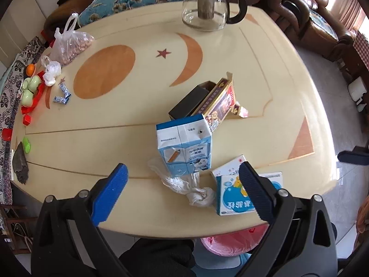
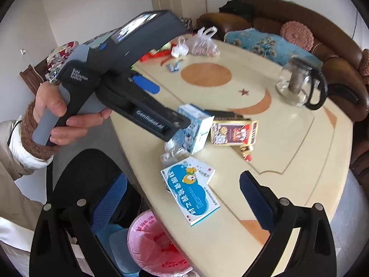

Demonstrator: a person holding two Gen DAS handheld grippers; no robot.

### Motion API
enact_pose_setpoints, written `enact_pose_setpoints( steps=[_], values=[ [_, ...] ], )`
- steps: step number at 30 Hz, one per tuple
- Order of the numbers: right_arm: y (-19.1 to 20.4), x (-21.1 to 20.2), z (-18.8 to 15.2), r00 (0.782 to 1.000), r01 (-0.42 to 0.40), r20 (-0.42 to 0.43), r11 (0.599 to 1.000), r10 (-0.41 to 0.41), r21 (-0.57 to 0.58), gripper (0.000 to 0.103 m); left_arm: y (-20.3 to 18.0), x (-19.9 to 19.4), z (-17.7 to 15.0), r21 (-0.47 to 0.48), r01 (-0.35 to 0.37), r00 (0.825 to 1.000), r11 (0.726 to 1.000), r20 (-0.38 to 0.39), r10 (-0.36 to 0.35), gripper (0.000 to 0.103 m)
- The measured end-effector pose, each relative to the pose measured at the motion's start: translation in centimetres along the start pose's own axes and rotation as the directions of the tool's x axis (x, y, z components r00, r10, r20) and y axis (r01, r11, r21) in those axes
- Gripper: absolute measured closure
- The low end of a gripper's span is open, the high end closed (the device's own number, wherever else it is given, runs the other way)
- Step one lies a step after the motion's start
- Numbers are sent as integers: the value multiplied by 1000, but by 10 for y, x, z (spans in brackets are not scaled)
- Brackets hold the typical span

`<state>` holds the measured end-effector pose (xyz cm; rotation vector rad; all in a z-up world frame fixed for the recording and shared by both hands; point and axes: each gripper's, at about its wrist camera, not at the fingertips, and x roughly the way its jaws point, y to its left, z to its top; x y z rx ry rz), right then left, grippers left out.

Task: Collect trash
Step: 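Grasp the blue medicine box with the right tool while the left tool grasps the milk carton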

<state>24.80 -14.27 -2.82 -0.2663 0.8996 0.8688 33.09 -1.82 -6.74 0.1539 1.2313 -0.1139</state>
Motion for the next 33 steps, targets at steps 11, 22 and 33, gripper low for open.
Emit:
enact_pose_setpoints(
  steps=[11,22,33],
  values=[
    [-5,50,-13,990,-70,-126,997,65,-39,7,3,35,10,-18,21,998,1000,-63,-22,9],
    [-10,95,-18,966,-113,-246,988,85,-101,7,1,62,13,-28,18,995,999,-95,-20,9],
    [-13,125,-25,948,-119,-310,983,71,-141,8,-3,83,18,-35,13,994,999,-109,-16,9]
  ],
)
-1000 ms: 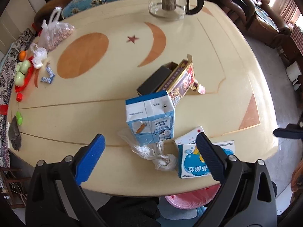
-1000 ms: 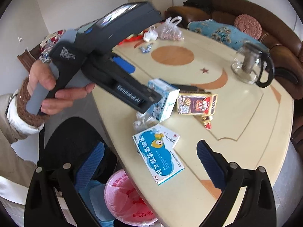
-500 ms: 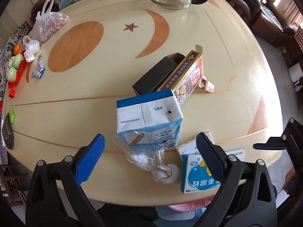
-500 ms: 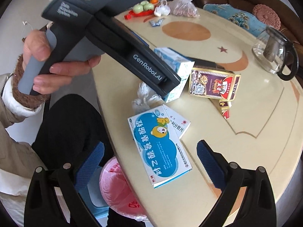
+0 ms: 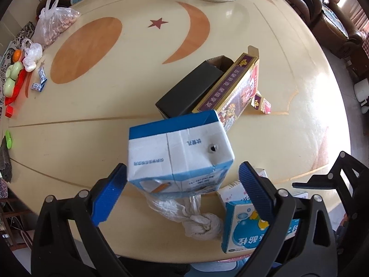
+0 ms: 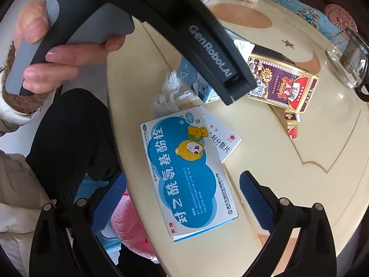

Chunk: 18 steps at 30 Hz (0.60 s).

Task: Collect trash
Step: 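Grasp the blue medicine box with the right tool while the left tool grasps the milk carton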

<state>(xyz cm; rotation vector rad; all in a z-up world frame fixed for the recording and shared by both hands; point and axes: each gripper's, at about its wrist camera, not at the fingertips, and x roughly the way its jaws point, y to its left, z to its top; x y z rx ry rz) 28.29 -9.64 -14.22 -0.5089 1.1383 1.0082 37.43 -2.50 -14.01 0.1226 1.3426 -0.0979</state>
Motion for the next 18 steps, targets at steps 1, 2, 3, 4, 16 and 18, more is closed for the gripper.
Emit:
enact_pose_setpoints(
  steps=[1,2,3,4,16,18],
  values=[
    [-1,1,0,1000,1,6,1000,-1,4,10,-1,1,0,0,-3,1000,1000,0,3,9],
    [-1,2,-1,1000,-5,7,1000,5,8,14,-1,3,0,0,-4,1000,1000,1,4,9],
    [-1,4,-1,1000,-7,4,1000,7,13,20,-1,3,1,0,-5,1000,1000,2,5,9],
    [-2,5,-2,1000,-2,6,1000,2,19,26,-2,4,1,-2,-7,1000,1000,3,7,9],
    [2,7,-8,999,32,26,997,-33,68,38,-3,10,3,-9,-1,1000,1000,-9,1,33],
    [3,5,-12,998,48,34,995,-51,86,39,-1,8,3,-12,11,1000,1000,-11,-11,33]
  ],
)
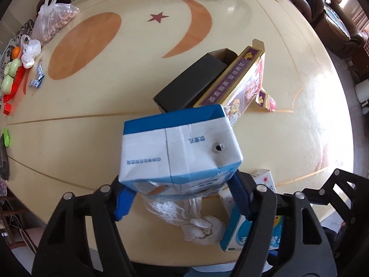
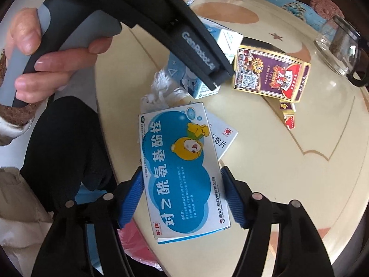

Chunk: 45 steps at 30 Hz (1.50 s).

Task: Collect trash
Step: 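Grasp the blue medicine box with the right tool while the left tool grasps the milk carton, then lift the medicine box and milk carton toward the trash bin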

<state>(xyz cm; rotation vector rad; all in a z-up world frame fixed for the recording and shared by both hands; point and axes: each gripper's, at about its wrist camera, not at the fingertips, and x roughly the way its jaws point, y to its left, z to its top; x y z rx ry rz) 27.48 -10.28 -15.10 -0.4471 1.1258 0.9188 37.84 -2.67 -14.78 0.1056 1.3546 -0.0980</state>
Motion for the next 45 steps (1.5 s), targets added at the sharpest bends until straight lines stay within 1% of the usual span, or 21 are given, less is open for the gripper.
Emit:
enact_pose_setpoints(
  steps=[4,6,7,8,9,11,14,18,25,28,32,36,39,45],
  values=[
    [2,-3,-5,999,30,14,997,-31,65,39,3,-3,-3,-5,-5,1000,1000,10,5,34],
    [4,-4,-7,999,37,8,994,-38,106,39,6,-5,-5,-8,5,1000,1000,14,-5,34],
    [2,-6,-9,998,53,11,991,-54,125,39,9,-7,-6,-11,12,1000,1000,17,-12,34],
    [1,-7,-11,996,85,9,984,-88,154,39,10,-10,-7,-10,11,1000,1000,22,-11,34],
    [-1,-9,-12,996,84,10,981,-87,176,39,12,-12,-7,-12,9,1000,1000,30,-9,34],
    [-6,-12,-16,998,50,23,971,-57,234,40,15,-17,-9,-18,10,999,1000,42,-9,34],
    [-14,-18,-18,998,31,45,958,-46,285,40,19,-26,-11,-25,20,998,999,61,-19,34],
    [-14,-31,-17,993,74,61,948,-98,308,40,24,-41,-12,-26,21,996,999,90,-18,34],
    [-9,-66,-21,982,107,107,924,-156,368,40,36,-71,-21,-21,6,990,1000,142,-3,34],
    [-2,-81,-25,976,116,126,914,-178,389,40,36,-84,-30,-5,10,988,1000,156,-9,34],
    [8,-98,-27,970,128,141,909,-198,397,40,34,-101,-47,23,5,985,1000,172,-9,34],
    [26,-114,-27,963,153,147,907,-226,392,40,31,-115,-67,48,24,983,999,179,-33,34],
    [33,-120,-30,959,166,150,904,-242,394,40,27,-127,-83,70,10,980,997,198,-24,34],
    [63,-140,-39,946,198,163,897,-281,396,40,21,-147,-114,107,3,976,994,218,-26,34]
  ],
)
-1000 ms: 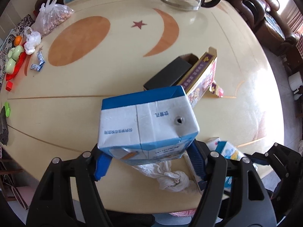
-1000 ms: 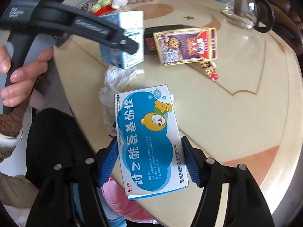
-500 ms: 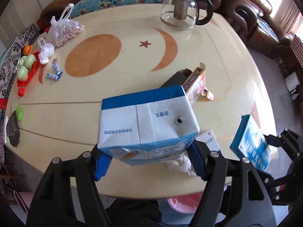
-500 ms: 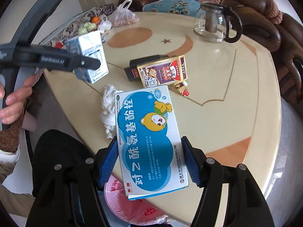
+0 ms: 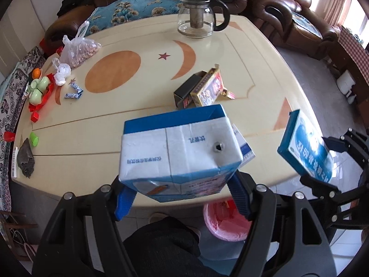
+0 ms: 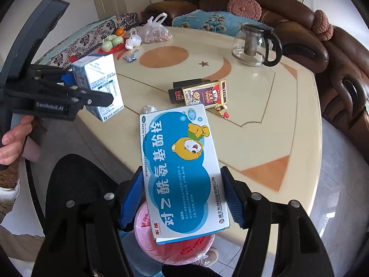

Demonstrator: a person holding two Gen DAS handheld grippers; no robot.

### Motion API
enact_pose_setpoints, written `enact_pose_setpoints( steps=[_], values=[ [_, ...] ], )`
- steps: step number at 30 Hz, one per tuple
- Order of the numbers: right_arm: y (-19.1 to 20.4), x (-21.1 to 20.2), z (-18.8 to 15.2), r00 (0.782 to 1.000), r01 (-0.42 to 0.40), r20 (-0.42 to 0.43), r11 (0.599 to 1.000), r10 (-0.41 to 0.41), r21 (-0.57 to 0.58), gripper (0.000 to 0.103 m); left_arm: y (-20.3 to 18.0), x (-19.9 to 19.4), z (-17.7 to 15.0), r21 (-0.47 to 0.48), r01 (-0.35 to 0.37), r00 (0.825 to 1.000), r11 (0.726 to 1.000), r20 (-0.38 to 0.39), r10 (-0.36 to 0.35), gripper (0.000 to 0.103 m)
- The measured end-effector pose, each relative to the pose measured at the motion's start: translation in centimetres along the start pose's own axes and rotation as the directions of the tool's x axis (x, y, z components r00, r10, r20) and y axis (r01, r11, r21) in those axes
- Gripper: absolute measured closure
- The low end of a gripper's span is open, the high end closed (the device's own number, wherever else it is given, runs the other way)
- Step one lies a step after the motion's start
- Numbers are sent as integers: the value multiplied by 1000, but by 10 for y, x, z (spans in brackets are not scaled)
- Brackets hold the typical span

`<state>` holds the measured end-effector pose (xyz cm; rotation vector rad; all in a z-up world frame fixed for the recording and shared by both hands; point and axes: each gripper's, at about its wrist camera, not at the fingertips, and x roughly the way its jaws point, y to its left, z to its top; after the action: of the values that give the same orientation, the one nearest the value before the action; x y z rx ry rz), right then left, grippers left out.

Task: Collect trash
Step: 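Lift the medicine box and milk carton toward the trash bin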

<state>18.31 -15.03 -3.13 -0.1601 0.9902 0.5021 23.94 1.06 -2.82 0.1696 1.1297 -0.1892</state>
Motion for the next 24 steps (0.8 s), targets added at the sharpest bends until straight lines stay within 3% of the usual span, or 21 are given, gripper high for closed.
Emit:
enact_pose_setpoints(
  steps=[24],
  values=[
    [53,-64,-69,998,48,32,999,-47,-10,40,-54,-44,-85,122,48,999,991,10,-49,34]
  ],
)
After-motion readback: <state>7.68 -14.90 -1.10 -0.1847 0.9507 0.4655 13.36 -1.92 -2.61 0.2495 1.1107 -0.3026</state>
